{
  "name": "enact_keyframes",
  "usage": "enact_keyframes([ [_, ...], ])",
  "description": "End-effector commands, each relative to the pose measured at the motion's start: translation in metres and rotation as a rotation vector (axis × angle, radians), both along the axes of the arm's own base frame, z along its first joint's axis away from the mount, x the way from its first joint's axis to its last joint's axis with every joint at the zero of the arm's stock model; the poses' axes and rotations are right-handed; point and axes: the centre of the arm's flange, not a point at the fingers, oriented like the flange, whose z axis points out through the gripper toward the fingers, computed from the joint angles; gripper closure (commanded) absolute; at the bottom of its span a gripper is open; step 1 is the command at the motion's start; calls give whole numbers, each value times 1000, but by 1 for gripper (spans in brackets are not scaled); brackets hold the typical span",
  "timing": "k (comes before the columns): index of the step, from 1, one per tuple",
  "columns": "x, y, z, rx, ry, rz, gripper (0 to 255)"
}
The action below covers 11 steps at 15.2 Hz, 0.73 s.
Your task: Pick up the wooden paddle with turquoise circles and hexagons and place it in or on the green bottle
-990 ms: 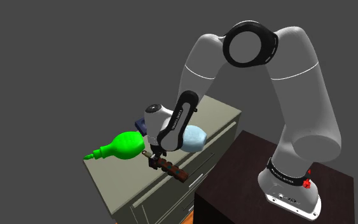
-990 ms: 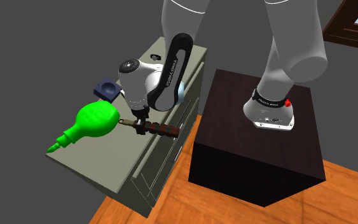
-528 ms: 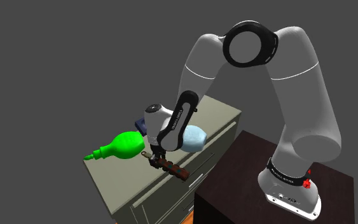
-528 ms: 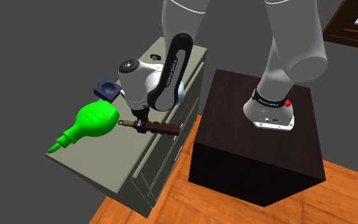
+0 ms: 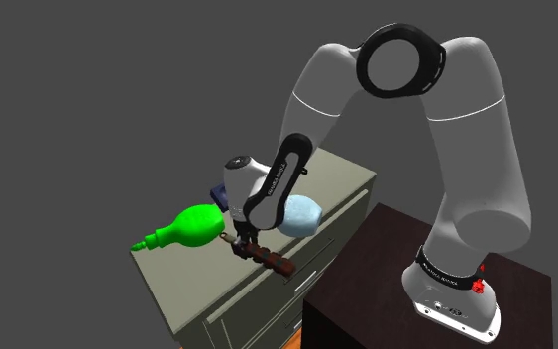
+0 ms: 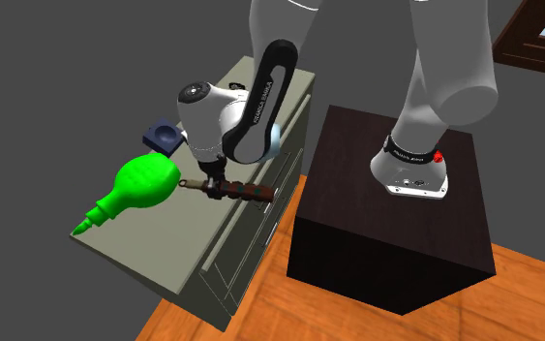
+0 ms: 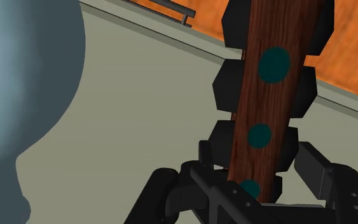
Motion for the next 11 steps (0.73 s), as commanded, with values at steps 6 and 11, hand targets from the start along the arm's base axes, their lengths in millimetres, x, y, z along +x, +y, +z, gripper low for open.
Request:
enact_keyframes([
  [6, 0, 0, 37, 1, -2, 0, 255],
  [11, 0, 0, 64, 1, -2, 0, 255],
])
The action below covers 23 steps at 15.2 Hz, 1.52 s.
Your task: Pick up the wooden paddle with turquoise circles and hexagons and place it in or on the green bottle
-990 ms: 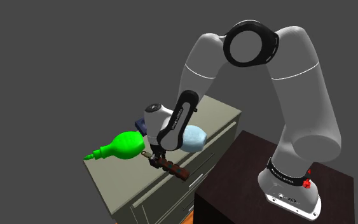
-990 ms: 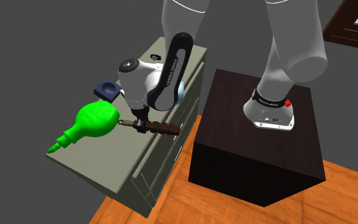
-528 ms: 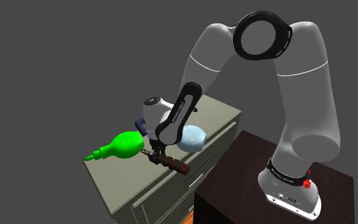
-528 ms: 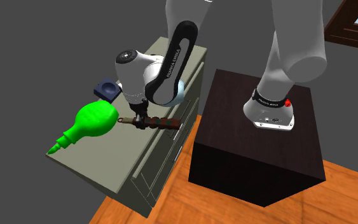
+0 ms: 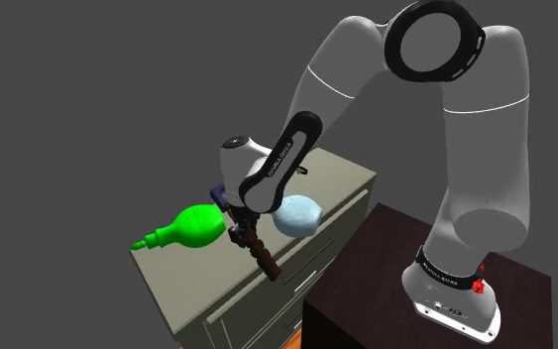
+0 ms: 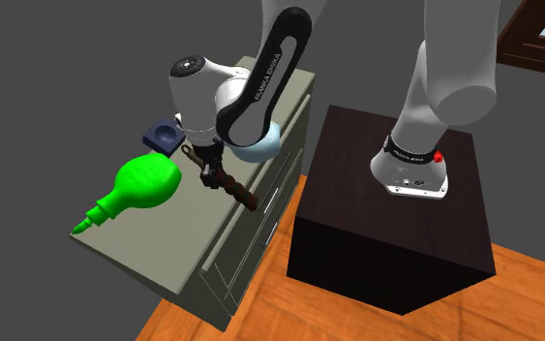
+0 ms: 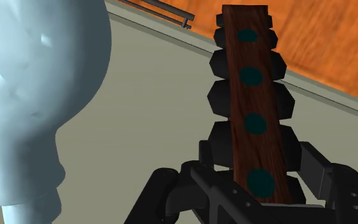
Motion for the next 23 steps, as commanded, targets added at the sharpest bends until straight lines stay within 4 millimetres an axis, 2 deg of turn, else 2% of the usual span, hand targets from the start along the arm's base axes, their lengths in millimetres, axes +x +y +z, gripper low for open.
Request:
enact_keyframes([
  [1, 1, 0, 11, 0, 0, 0, 255],
  [23, 1, 0, 127, 0, 0, 0, 255],
])
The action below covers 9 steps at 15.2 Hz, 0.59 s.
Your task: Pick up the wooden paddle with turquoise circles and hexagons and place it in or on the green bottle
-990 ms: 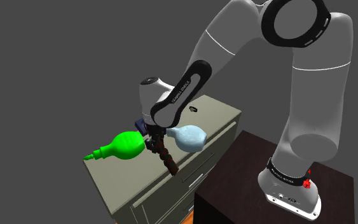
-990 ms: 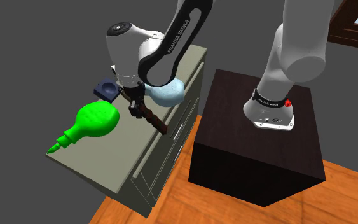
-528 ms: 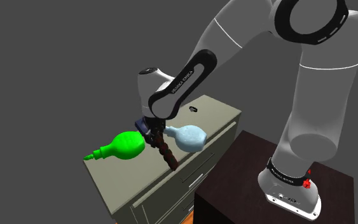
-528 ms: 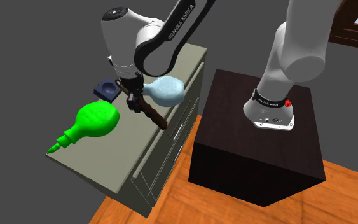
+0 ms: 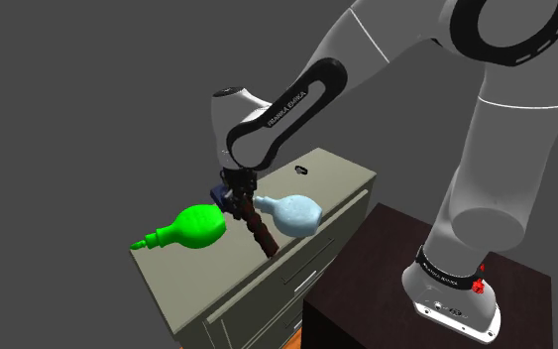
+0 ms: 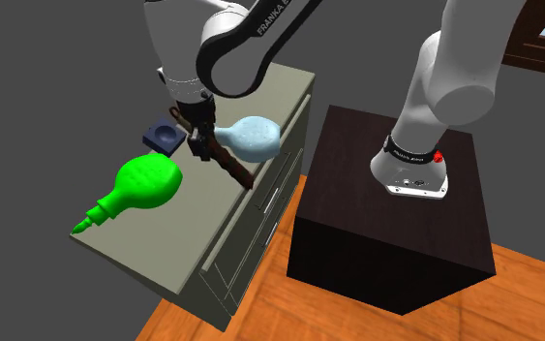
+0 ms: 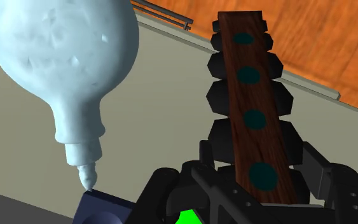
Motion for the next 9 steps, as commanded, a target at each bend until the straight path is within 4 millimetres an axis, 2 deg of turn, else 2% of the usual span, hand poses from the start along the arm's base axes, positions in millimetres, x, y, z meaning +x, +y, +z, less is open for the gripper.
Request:
enact_keyframes([
  [1, 0, 1, 11, 0, 0, 0, 255],
  [4, 0, 1, 22, 0, 0, 0, 255],
  [9, 63, 18, 24, 0, 0, 0, 255],
])
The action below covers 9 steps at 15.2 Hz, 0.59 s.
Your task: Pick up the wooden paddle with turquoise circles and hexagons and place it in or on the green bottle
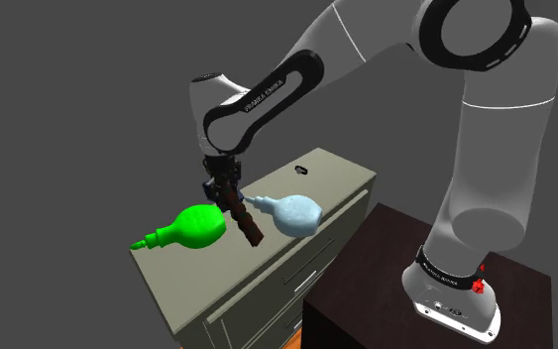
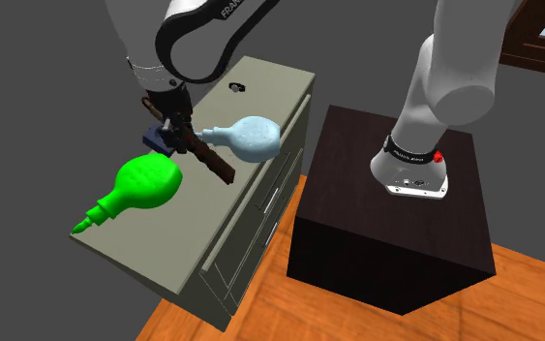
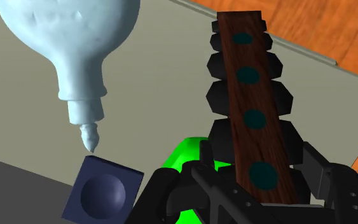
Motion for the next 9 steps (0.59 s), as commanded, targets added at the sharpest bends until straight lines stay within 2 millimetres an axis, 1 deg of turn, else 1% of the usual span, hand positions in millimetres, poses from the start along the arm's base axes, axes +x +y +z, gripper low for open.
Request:
enact_keyframes([
  [1, 25, 8, 0, 0, 0, 0, 255],
  [9, 127, 35, 3, 0, 0, 0, 255],
])
